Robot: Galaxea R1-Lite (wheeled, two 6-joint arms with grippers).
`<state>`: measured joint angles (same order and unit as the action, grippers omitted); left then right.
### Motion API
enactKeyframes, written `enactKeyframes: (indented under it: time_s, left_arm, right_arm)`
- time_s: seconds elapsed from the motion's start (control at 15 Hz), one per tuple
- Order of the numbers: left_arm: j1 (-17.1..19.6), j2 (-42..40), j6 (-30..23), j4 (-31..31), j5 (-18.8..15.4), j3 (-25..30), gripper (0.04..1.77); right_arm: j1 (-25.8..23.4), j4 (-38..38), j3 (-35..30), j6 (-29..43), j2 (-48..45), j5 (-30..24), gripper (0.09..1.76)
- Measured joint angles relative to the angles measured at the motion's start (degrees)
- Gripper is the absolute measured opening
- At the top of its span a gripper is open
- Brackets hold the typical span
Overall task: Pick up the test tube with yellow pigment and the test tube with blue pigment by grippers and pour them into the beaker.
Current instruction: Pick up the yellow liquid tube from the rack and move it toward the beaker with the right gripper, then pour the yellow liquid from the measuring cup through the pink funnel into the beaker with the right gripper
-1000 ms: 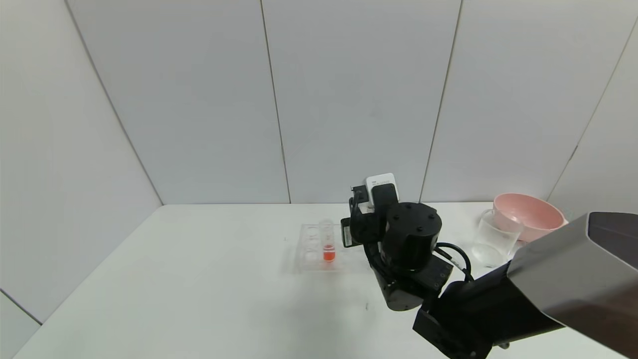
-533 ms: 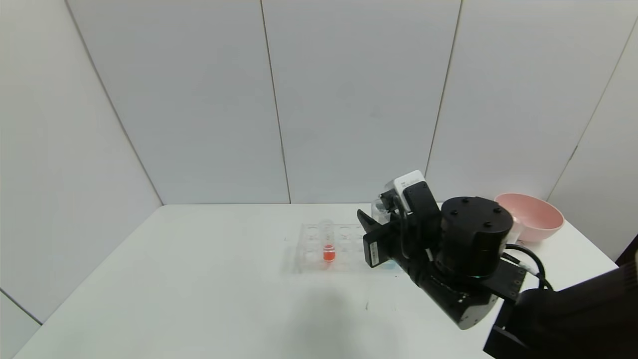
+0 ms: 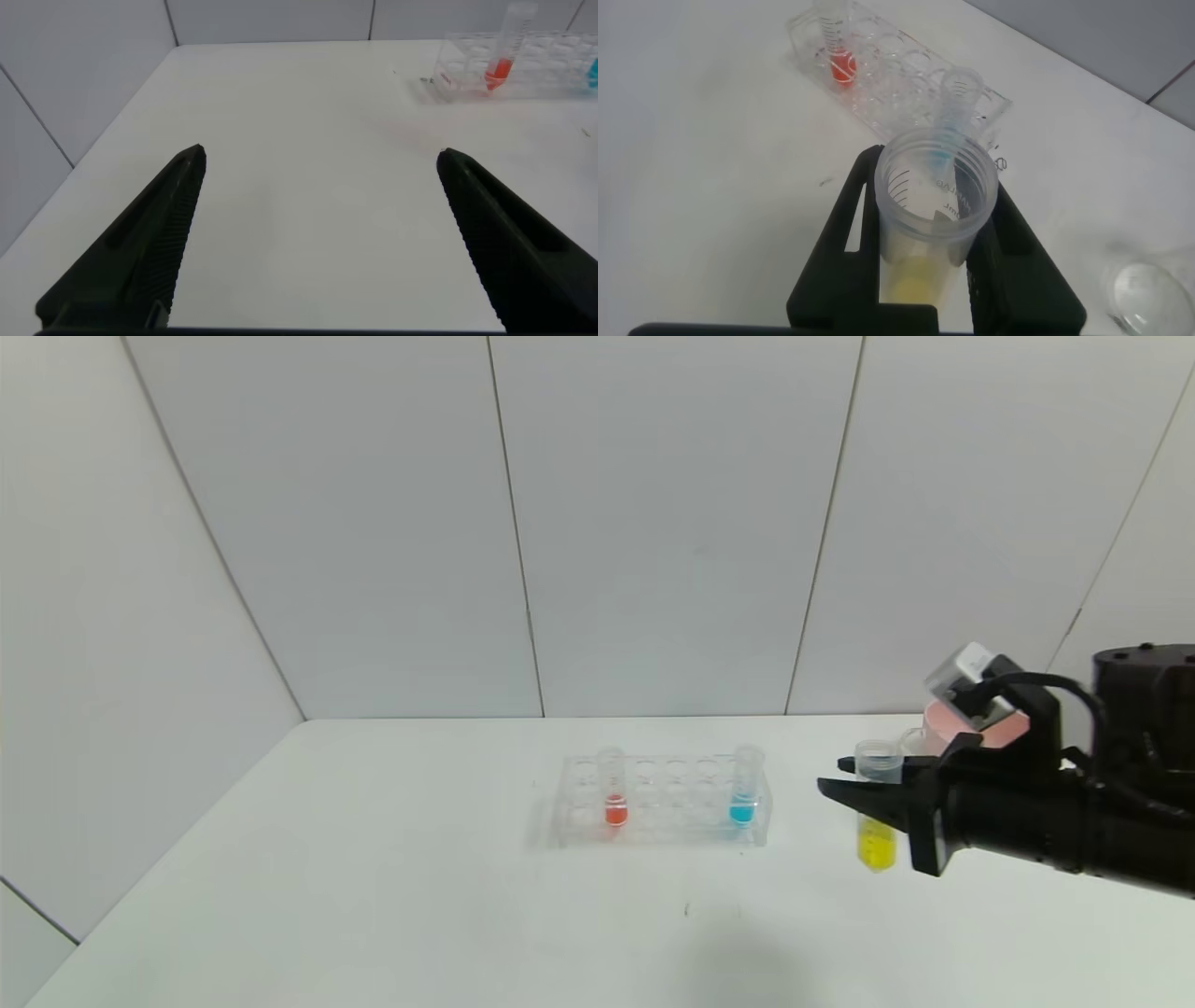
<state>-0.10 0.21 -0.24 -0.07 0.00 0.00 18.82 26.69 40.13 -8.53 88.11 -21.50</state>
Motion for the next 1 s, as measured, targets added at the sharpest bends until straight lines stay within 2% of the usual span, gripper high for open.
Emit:
enactKeyframes:
  time_s: [0.2, 0.33, 0.67, 1.0]
  left_arm:
    - [0.0, 0.0, 0.0, 0.0, 0.0, 0.0, 1.76]
    - [0.0, 0.0, 0.0, 0.0, 0.0, 0.0, 1.76]
    - [0.0, 0.0, 0.0, 0.0, 0.0, 0.0, 1.76]
    - [0.0, 0.0, 0.0, 0.0, 0.0, 0.0, 1.76]
  right_arm:
    - [-11.3, -7.0, 2.1, -7.8, -3.0, -10.5, 0.58]
    - [-16.7, -13.0, 4.9, -13.4, -3.4, -14.1, 0.58]
    - [-24.2, -29.1, 16.7, -21.7, -1.1, -16.8, 0.58]
    - [-27.3, -40.1, 30.3, -25.9, 5.9, -16.7, 0.58]
